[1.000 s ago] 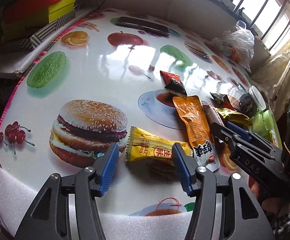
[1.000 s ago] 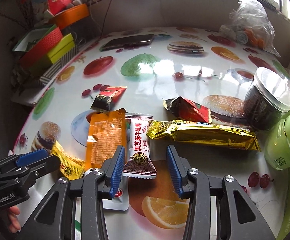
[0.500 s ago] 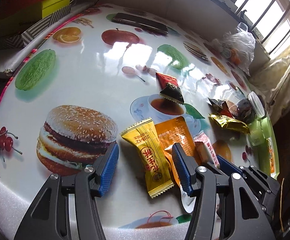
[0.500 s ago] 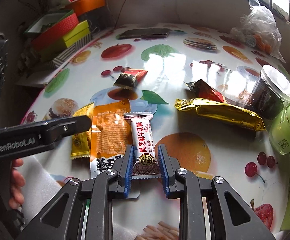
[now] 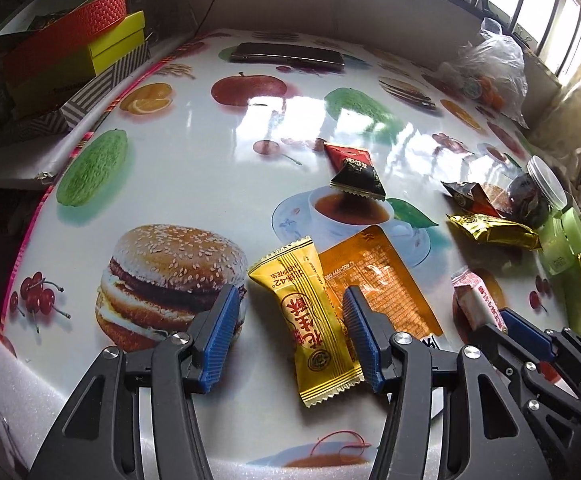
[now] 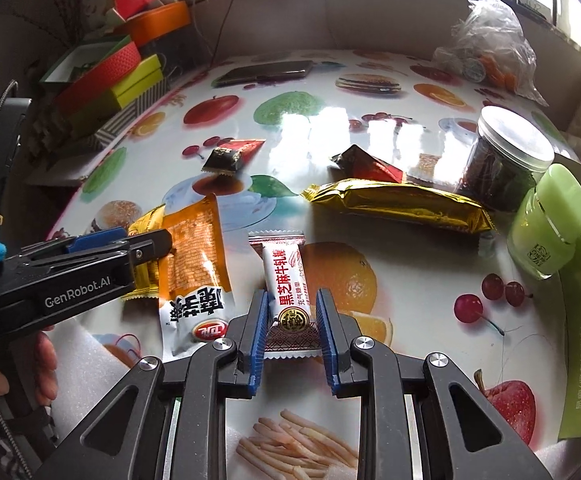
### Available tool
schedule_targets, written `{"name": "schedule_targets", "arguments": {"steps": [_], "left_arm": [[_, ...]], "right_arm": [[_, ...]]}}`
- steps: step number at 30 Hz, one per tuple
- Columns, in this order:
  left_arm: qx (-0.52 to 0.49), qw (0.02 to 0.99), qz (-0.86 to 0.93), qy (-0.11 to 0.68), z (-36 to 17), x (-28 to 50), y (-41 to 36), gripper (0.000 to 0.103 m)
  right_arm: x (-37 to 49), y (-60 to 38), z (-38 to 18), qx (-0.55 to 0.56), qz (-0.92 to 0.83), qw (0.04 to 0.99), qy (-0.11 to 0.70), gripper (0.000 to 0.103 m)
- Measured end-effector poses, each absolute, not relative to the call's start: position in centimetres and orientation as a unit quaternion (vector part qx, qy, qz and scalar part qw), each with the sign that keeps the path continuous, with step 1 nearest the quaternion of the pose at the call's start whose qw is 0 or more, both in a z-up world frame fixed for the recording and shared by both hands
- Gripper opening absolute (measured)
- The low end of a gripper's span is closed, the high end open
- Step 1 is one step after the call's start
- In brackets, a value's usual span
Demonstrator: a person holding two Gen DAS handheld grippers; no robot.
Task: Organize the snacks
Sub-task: 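Grasp the white-red nougat candy with the right gripper while the left grasps the yellow candy, then lift both candies and carry them over the green box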
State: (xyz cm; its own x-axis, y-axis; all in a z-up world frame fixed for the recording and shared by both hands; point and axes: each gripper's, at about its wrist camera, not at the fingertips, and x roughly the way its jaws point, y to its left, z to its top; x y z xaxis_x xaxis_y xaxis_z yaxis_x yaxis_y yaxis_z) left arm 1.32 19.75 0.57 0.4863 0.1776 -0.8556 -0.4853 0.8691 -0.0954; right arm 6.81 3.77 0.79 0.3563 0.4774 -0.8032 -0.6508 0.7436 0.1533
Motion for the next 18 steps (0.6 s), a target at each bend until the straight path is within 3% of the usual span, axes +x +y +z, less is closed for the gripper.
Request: {"name": "schedule_targets", "arguments": {"steps": [3,18], "left_arm": [[-0.159,0.845,0.205,0.467,0.6,1.4,19.5,0.025],[-0.174,0.859,0.188,0.443,2.3,0.1,18.0,0.024]], "right_arm": [[6.9,2.9,1.2,-0.089,0.342,0.822,0.447,0.023],[6.9,-0.4,2.5,-0.054,0.339,0.834,0.433,0.020]]}}
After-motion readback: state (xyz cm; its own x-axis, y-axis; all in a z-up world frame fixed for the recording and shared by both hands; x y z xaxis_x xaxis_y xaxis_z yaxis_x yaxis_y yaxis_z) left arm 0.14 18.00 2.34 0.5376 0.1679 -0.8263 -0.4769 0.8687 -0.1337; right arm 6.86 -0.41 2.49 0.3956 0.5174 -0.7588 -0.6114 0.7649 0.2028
